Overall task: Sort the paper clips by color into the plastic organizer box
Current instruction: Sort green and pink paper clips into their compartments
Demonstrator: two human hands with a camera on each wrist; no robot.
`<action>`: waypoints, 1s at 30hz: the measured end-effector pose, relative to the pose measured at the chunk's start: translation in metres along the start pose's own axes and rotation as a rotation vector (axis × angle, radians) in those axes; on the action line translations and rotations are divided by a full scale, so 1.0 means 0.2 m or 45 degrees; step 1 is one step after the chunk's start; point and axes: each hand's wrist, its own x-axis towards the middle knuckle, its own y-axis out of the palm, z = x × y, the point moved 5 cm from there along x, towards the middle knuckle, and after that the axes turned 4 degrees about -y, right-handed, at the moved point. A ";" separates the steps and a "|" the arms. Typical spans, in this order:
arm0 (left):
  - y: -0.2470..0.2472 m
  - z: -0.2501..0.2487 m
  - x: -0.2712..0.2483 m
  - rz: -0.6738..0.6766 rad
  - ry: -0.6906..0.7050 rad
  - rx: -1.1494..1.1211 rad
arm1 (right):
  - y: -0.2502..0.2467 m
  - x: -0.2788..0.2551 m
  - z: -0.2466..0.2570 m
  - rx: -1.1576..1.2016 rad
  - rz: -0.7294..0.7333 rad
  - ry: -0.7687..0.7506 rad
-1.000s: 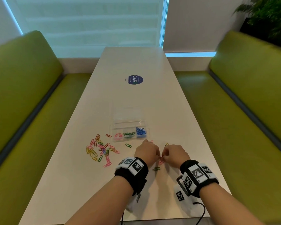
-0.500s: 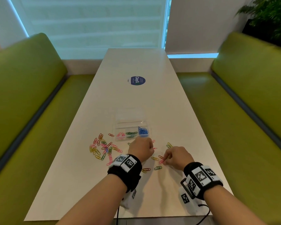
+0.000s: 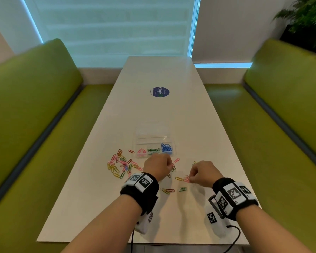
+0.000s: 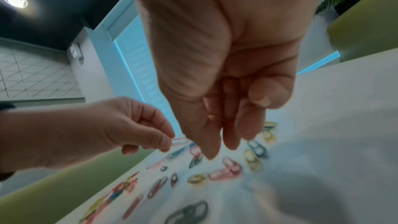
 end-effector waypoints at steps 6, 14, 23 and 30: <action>-0.19 0.18 0.08 -0.209 -0.219 -0.049 | -0.10 0.06 0.10 0.075 -0.178 -0.037; -0.25 0.36 0.17 -0.164 -0.388 -0.022 | -0.08 0.14 0.24 0.091 -0.191 -0.077; -0.25 0.45 0.17 -0.183 -0.404 -0.073 | -0.03 0.25 0.39 0.093 -0.211 -0.120; -0.34 0.57 0.09 -0.271 -0.440 -0.076 | 0.04 0.39 0.57 0.129 -0.216 -0.138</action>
